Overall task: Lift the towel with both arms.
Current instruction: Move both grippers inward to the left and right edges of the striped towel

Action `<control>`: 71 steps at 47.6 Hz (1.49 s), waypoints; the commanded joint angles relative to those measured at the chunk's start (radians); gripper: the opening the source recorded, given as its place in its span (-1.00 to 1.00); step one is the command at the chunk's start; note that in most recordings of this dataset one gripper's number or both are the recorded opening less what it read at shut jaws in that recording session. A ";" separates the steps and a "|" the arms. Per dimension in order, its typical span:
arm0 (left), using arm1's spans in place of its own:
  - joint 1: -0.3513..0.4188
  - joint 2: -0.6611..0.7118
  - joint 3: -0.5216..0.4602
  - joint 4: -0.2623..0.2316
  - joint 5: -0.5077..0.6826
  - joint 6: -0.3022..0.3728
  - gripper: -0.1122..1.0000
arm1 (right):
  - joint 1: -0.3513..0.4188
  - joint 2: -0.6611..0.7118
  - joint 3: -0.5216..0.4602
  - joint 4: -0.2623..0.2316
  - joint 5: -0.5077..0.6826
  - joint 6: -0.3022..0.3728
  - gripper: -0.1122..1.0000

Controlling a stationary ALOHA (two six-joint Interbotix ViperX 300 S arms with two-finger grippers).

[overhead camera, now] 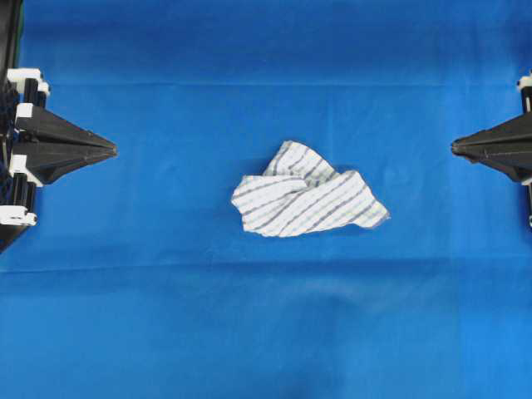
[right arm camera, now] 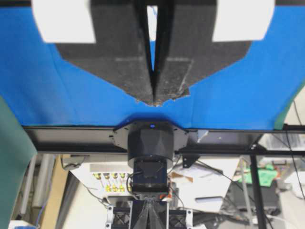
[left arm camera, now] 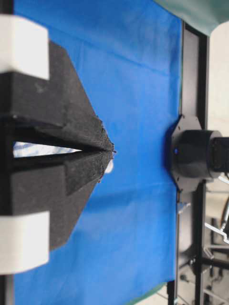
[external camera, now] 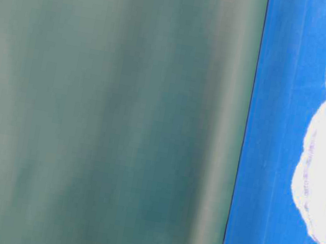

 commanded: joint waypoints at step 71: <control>0.012 0.974 -0.276 -0.020 -0.170 0.006 0.75 | -0.015 0.761 -0.169 0.078 0.169 0.009 0.32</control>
